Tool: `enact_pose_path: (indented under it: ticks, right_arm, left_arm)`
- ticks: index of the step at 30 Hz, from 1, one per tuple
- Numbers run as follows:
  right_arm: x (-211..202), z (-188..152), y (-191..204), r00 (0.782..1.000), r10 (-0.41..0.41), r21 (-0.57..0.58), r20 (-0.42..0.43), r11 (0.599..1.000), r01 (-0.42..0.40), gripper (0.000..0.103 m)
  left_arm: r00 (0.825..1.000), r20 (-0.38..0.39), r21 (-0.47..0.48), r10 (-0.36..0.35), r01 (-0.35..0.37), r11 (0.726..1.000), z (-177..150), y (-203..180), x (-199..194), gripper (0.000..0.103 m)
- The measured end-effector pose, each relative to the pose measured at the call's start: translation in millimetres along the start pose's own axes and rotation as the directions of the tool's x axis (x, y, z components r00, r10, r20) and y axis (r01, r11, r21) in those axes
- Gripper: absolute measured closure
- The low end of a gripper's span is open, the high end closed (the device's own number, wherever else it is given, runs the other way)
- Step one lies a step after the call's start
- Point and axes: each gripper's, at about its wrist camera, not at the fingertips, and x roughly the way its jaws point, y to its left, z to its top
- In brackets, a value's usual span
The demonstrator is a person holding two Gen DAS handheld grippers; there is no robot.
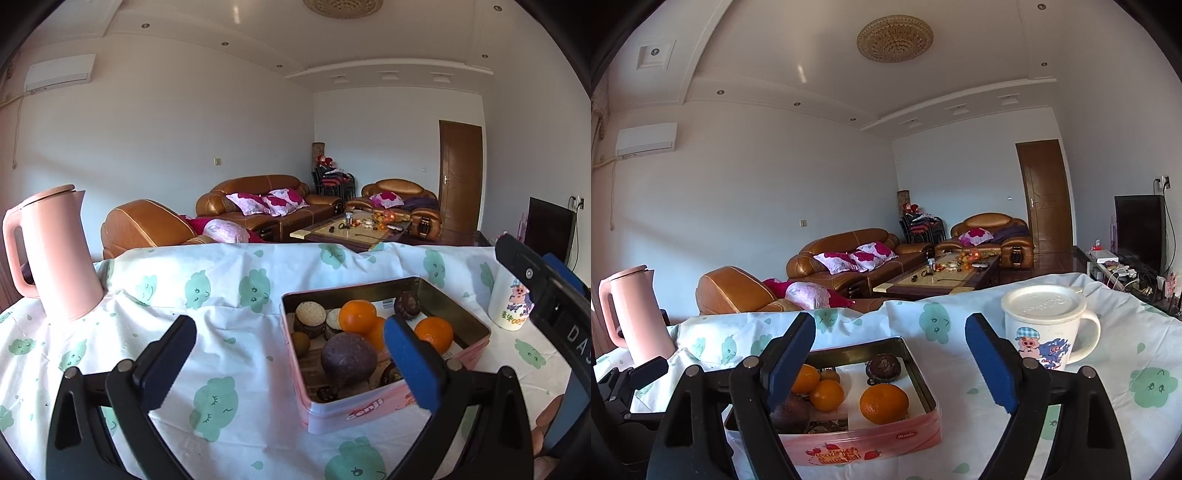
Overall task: Organize fruits
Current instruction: 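Lift both open grippers away from the tray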
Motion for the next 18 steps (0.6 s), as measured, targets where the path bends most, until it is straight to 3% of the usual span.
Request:
enact_pose_path:
  ticks: [18]
  right_arm:
    - [-15,-3,3,0.999,-0.027,-0.014,0.036,1.000,0.027,0.016]
  left_arm:
    - [0.999,0.003,0.007,0.040,-0.040,0.999,-1,0,-8,0.000]
